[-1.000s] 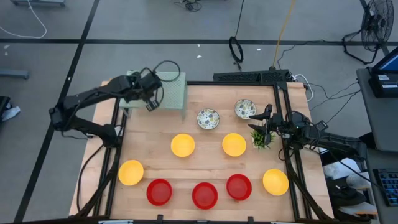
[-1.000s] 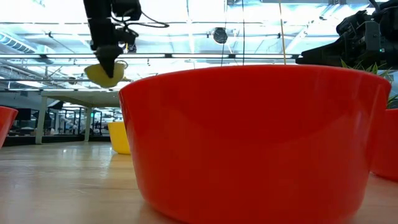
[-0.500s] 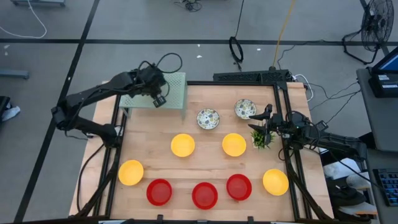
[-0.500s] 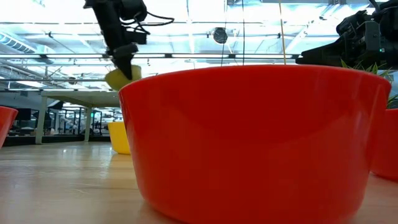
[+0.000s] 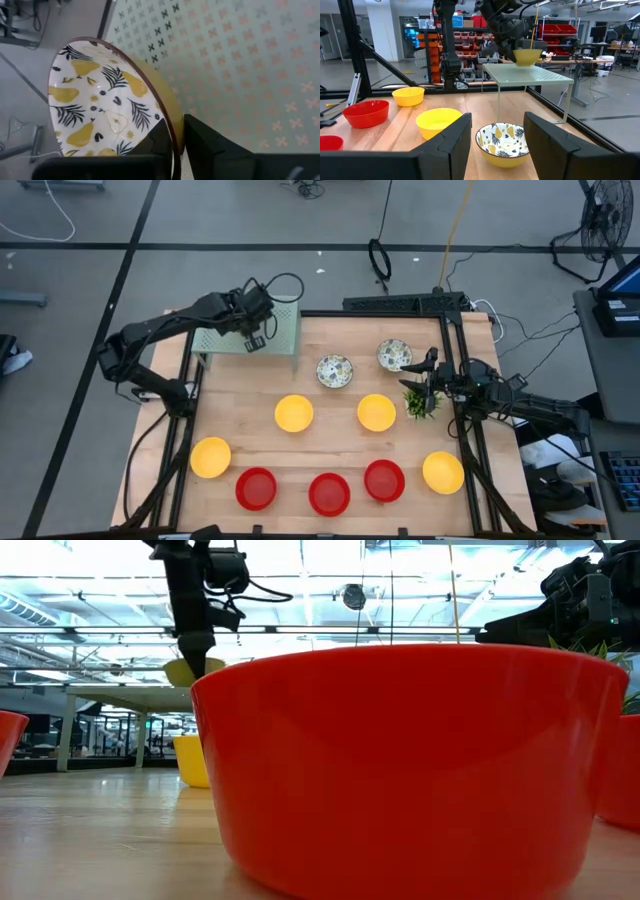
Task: Pick & Place Mini bowls
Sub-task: Put the white bowl on the shelf
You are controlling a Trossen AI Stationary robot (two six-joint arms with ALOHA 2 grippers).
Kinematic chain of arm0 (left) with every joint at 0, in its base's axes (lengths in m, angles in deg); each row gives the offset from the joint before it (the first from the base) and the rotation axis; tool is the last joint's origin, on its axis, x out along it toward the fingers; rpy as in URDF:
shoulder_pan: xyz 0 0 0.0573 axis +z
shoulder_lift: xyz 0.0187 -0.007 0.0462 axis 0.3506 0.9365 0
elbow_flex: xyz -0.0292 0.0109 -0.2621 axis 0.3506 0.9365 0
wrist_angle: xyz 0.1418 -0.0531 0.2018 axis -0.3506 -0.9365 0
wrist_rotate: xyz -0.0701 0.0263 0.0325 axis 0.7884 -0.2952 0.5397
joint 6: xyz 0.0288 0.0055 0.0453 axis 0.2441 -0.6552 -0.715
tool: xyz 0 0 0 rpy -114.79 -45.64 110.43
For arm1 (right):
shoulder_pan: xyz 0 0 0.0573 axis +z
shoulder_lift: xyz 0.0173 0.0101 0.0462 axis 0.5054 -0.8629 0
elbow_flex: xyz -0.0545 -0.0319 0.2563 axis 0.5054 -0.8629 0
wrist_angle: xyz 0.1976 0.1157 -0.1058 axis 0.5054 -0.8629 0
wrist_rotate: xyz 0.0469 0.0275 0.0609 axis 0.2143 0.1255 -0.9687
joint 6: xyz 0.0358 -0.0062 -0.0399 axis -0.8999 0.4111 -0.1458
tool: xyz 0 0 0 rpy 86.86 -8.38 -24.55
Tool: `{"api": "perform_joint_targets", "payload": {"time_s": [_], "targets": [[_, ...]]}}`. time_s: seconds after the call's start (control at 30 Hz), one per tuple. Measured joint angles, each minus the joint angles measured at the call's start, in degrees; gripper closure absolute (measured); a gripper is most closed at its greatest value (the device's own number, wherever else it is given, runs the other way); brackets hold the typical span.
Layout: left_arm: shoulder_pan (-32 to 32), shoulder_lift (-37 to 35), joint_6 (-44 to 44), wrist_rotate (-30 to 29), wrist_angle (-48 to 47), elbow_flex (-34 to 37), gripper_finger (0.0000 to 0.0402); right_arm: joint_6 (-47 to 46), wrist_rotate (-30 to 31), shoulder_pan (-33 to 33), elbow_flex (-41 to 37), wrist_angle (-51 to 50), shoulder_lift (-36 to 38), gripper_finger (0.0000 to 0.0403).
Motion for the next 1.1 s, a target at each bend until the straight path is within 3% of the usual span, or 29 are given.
{"api": "perform_joint_targets", "payload": {"time_s": [0.33, 1.1], "targets": [[0.4, 0.0, -0.9, -1.0, 0.8, -0.3, 0.0375, 0.0, 0.0, 0.0, 0.0, 0.0, 0.0, 0.0232], [0.9, 0.1, 0.2, 0.0, 1.3, 0.8, 0.0358, 0.0, 0.0, 0.0, 0.0, 0.0, 0.0, 0.0232]]}}
